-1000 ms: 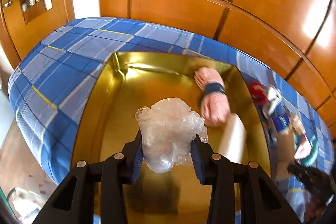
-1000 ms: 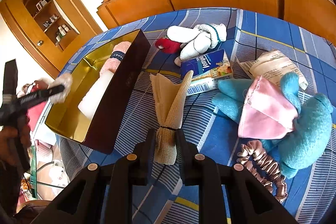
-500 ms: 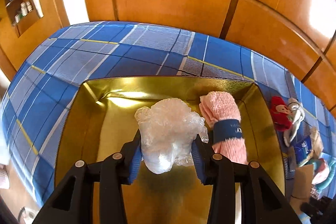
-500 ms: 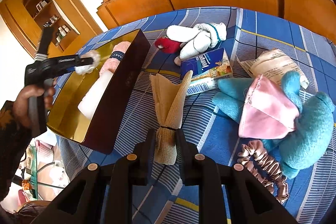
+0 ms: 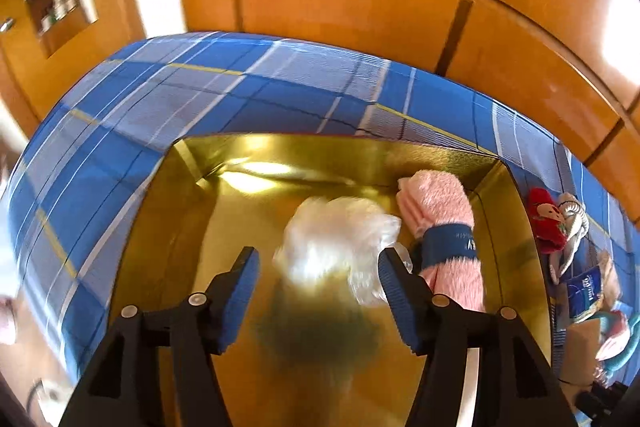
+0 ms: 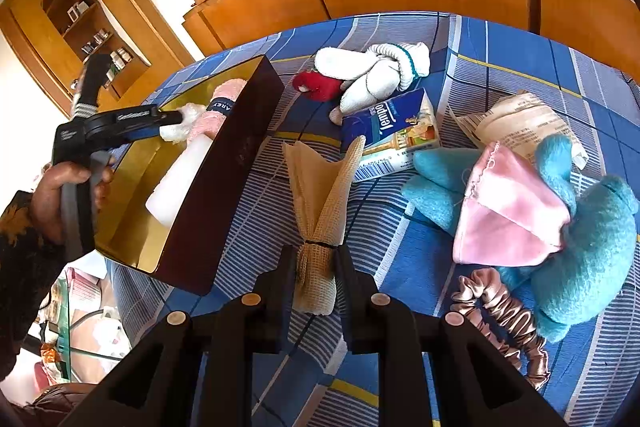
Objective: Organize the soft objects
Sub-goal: 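Place the plastic bag in the tray with the left gripper while the right gripper grasps the beige cloth, then carry the beige folded cloth into the gold tray with the right gripper and release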
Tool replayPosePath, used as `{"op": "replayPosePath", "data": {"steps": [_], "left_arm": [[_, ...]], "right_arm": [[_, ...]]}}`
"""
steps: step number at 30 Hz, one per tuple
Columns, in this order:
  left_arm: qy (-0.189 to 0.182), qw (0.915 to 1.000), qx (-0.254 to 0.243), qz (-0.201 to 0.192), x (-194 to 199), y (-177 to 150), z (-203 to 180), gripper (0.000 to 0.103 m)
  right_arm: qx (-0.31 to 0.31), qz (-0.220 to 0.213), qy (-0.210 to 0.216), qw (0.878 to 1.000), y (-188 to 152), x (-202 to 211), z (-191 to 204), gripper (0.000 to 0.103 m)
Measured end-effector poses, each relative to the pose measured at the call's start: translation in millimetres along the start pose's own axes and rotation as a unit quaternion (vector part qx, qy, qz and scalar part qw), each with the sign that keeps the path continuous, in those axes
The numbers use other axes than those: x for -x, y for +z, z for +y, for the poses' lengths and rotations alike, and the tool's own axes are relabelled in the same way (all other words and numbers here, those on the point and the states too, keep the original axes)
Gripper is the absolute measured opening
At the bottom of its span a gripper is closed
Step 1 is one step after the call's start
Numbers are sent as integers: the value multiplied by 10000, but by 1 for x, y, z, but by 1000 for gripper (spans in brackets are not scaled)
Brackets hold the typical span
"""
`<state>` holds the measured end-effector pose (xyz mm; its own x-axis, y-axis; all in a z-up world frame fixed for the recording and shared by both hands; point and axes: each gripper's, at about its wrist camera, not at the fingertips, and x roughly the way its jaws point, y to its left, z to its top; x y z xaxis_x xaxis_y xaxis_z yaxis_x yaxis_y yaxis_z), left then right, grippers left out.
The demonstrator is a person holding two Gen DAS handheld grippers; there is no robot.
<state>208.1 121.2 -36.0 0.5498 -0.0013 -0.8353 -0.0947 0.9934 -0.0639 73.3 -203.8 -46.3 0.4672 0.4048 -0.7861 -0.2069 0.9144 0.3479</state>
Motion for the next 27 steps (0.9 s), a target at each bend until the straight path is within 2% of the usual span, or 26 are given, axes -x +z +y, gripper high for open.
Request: {"op": "replayPosePath", "data": {"steps": [4, 16, 20, 23, 27], "left_arm": [[46, 9997, 212, -129, 28, -21, 6, 63], [-79, 9967, -56, -811, 103, -80, -17, 68], [-105, 9959, -107, -890, 116, -91, -21, 70], [-57, 9949, -161, -994, 124, -98, -23, 80], [54, 9937, -238, -1092, 130, -106, -23, 80]], "right_arm": [[13, -7, -18, 10000, 0, 0, 1, 18], [-23, -54, -39, 10000, -1, 0, 1, 18], [-48, -75, -14, 10000, -1, 0, 1, 18], [-83, -92, 31, 9999, -1, 1, 0, 18], [-172, -85, 93, 9998, -1, 1, -2, 18]]}}
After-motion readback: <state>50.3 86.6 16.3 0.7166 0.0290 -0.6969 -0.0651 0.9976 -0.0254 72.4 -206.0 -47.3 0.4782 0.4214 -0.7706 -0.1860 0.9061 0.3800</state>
